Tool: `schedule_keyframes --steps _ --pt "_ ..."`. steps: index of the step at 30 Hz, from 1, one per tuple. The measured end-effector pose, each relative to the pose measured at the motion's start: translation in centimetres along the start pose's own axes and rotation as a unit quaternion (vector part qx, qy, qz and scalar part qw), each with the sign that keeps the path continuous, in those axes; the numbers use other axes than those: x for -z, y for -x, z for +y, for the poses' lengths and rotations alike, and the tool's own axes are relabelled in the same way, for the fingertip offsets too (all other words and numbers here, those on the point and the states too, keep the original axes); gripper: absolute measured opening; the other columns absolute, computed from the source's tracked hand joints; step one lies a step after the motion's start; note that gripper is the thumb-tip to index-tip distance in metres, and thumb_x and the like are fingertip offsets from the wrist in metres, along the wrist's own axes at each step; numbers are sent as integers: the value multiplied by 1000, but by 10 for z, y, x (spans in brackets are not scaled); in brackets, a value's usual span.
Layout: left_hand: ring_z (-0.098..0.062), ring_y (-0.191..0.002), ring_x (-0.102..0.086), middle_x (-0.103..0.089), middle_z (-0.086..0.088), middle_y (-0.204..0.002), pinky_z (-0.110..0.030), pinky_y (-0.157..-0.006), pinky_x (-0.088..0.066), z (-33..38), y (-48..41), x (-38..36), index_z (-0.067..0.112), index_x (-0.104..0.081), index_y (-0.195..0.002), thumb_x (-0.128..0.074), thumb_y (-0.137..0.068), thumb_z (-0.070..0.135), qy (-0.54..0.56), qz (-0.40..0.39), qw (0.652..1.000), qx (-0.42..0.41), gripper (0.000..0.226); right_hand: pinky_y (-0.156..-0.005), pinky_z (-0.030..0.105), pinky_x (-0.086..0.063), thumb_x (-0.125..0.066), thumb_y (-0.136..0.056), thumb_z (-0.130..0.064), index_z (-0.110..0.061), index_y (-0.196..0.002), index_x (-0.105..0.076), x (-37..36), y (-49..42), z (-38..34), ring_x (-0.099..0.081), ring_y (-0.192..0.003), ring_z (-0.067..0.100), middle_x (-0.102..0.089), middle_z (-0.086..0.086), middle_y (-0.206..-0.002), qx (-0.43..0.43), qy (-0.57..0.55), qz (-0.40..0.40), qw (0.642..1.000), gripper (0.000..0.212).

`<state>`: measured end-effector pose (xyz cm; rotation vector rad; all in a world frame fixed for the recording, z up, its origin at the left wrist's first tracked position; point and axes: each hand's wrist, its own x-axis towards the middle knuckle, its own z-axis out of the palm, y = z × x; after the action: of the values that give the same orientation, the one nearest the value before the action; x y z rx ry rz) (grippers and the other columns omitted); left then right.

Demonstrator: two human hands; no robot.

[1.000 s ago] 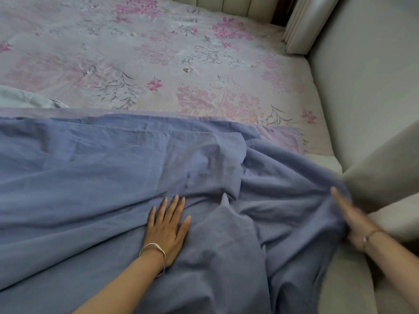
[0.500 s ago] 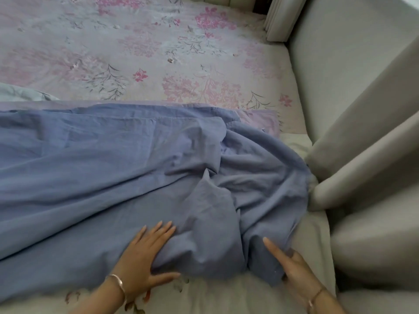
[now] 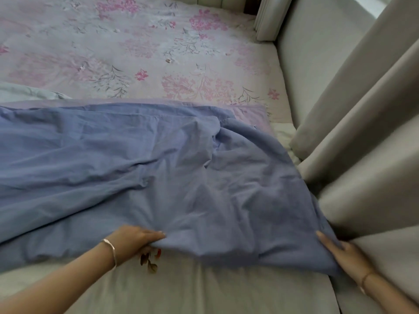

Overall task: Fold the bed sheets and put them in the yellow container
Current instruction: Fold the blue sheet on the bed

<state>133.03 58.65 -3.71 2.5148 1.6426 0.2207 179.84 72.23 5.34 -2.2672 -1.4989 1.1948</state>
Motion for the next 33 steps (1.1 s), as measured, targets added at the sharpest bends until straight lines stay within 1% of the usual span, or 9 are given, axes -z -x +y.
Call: schedule_keyframes --steps 3,7,11,13,16,21,24,28,33 --pt "-2 -73 -68 -71 15 -99 -13 -56 -49 21 -10 -10 32 -64 -110 -17 -91 69 43 -11 998 55 63 -82 32 -41 -65 -83 -39 -4 -100 -66 -13 -10 2 -59 -90 25 -67 9 -94 12 7 -16 1000 38" --pt "-21 -101 -67 -63 -10 -123 -25 -87 -46 61 -55 -6 8 -58 -126 -12 -91 68 127 36 974 184 83 -86 32 -44 -71 -77 -45 -7 -104 -63 -37 -23 -19 -60 -103 28 -66 7 -103 36 -68 41 996 48" --pt "-19 -144 -20 -19 0 -156 -35 -117 -18 88 -102 -18 23 -17 -149 11 -58 91 241 -5 920 309 117 -101 39 -44 -72 -57 -69 -8 -128 -53 -58 -42 -42 -52 -122 30 -59 11 -128 31 -71 47 996 95" --pt "-19 -146 -8 -8 4 -158 -34 -118 -10 102 -120 -18 25 -7 -150 4 -59 87 255 -13 904 344 111 -100 37 -44 -72 -67 -61 -3 -131 -50 -62 -49 -53 -52 -122 33 -56 16 -131 14 -60 50 997 89" --pt "-18 -146 0 0 7 -158 -36 -119 -5 112 -136 -20 26 5 -149 2 -63 77 256 4 892 372 101 -77 30 -43 -63 -84 -47 4 -105 -64 -45 -58 -57 -61 -103 36 -66 24 -106 61 2 48 997 56" --pt "-20 -145 10 10 7 -158 -38 -118 0 108 -142 -24 31 15 -146 13 -57 80 190 -53 912 360 101 -71 31 -41 -67 -84 -35 -1 -90 -67 13 -71 -21 -64 -90 39 -69 24 -94 95 54 106 988 34" --pt "-21 -145 12 13 6 -157 -39 -117 0 100 -143 -30 33 16 -146 39 -34 83 136 -105 919 354 125 -82 34 -46 -72 -78 -37 -8 -116 -56 8 -75 -16 -61 -103 32 -64 14 -117 205 160 109 959 51" --pt "-21 -145 10 13 5 -157 -39 -116 2 73 -146 -30 30 17 -146 45 -32 79 115 -94 916 372 127 -97 40 -46 -65 -85 -35 -11 -124 -52 -12 -77 -53 -53 -115 25 -54 7 -126 360 155 142 909 48" --pt "-20 -146 9 11 6 -157 -41 -116 4 14 -173 -21 25 25 -137 41 -43 79 91 -17 919 383 110 -111 23 -23 -56 -90 -42 -17 -136 -45 -63 -110 -124 -35 -136 15 -38 -3 -145 371 127 46 919 54"
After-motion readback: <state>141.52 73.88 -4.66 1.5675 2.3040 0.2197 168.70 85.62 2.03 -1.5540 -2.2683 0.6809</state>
